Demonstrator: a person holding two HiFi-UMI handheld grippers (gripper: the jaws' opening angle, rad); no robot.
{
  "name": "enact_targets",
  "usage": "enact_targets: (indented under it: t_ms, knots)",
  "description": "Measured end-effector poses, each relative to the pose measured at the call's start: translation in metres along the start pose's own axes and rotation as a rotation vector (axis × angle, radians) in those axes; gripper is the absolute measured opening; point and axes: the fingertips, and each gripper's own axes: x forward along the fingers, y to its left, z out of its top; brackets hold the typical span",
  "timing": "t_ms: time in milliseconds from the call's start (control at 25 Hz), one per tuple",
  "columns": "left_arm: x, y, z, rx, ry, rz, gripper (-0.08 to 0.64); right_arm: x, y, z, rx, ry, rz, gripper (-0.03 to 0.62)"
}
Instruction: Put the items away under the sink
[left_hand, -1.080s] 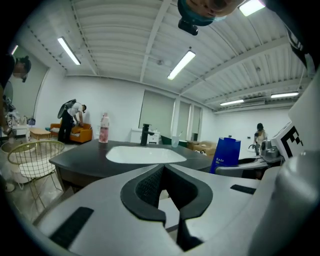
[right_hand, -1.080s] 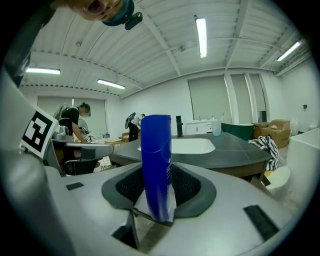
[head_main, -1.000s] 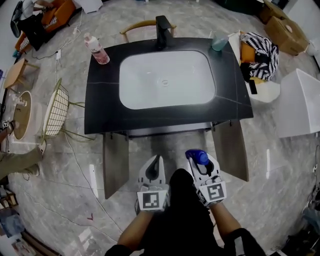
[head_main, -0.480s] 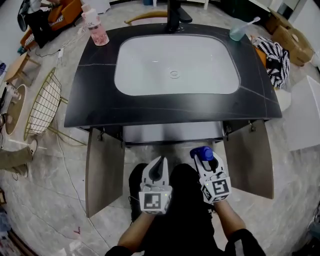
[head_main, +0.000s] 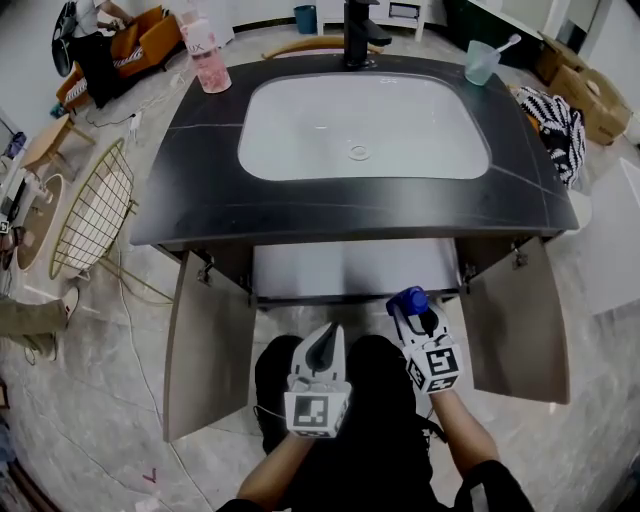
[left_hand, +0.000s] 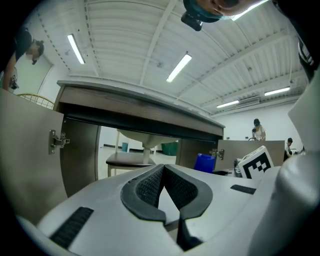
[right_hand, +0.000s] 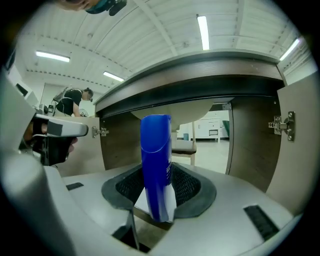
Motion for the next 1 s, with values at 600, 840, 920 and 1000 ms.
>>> enact_targets:
  t_ms: [600,840,920,1000]
  knots:
    - [0.006,0.008,0.005,-0.038,-0.037,-0.005,0.015,0.082,-0.028,-0.064,-0.056,0.056,-0.011,0.158]
    - [0.01,0.012,0.007,-0.068,-0.058,0.0,0.015,0.114,-0.043,-0.089,-0.092,0.066,-0.007,0.158]
    - [0.012,0.013,0.007,-0.071,-0.061,0.001,0.015,0.124,-0.048,-0.094,-0.094,0.062,-0.008,0.158]
    - [0.014,0.014,0.005,-0.08,-0.055,0.003,0.015,0.132,-0.053,-0.103,-0.091,0.072,-0.017,0.158]
